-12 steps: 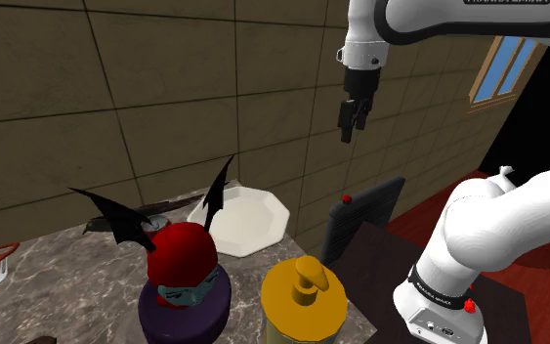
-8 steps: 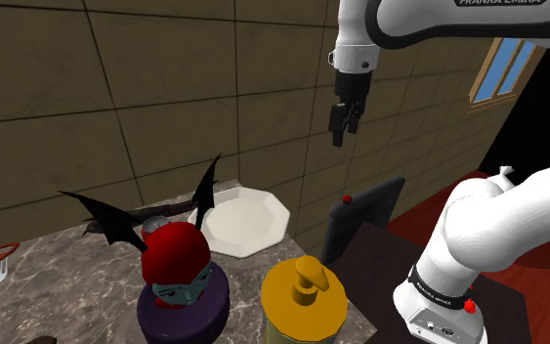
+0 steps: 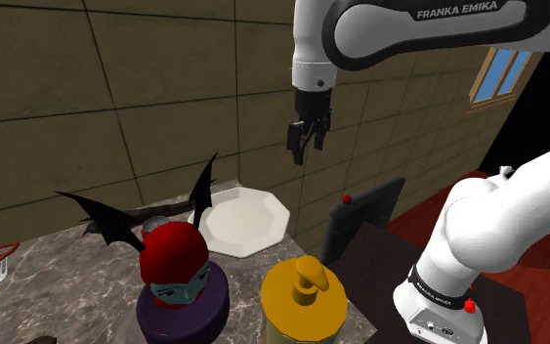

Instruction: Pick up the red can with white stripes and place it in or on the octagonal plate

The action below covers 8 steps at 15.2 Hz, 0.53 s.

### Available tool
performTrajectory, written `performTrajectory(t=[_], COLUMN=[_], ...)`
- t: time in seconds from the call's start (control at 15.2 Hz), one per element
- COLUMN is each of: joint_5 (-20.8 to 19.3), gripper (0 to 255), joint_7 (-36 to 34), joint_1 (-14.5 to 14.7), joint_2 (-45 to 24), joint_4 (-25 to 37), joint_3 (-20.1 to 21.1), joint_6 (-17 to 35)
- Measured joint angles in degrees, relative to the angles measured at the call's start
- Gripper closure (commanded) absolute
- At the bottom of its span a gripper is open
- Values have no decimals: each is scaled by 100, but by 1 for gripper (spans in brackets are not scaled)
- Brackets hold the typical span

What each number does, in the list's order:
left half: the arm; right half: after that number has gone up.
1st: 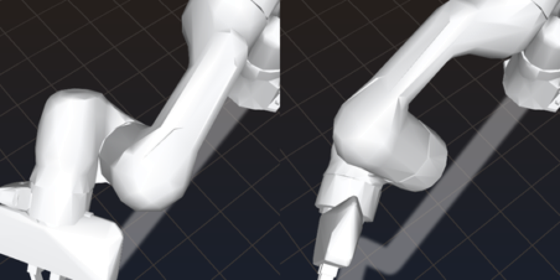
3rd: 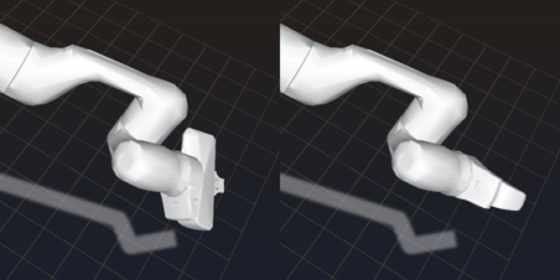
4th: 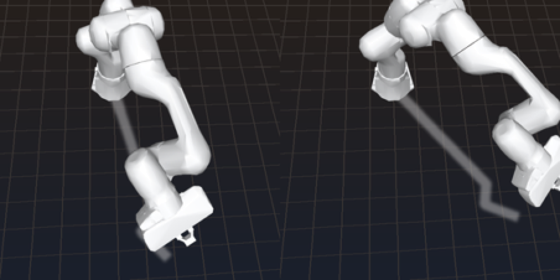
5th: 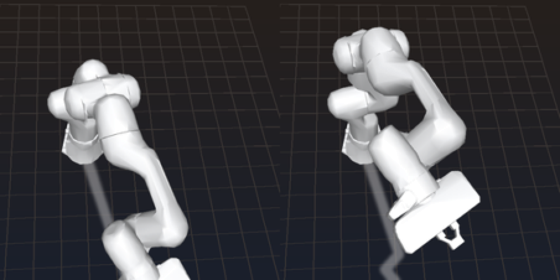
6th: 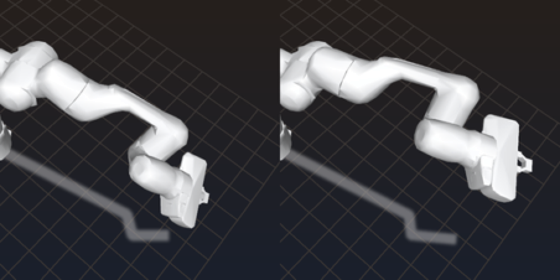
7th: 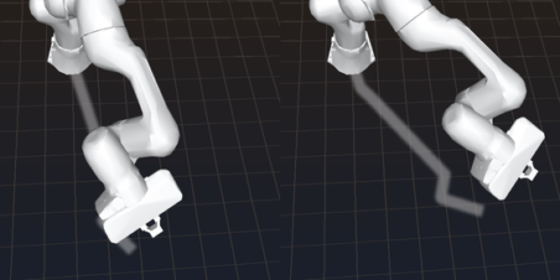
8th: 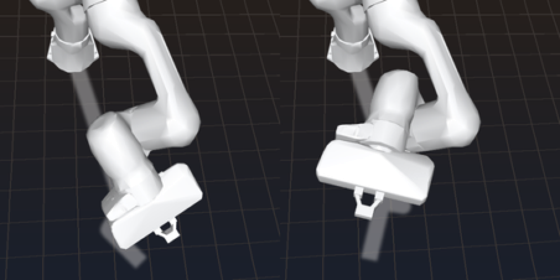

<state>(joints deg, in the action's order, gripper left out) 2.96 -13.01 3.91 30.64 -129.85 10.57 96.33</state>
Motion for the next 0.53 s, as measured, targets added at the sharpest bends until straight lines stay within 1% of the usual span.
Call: performTrajectory(t=[0.26, 0.53], joint_5=[88, 83], gripper=[0, 0], joint_7=[-451, -918], joint_1=[75, 152], joint_2=[-689, -1343], joint_4=[376, 776], joint_3=[353, 687], joint_6=[359, 658])
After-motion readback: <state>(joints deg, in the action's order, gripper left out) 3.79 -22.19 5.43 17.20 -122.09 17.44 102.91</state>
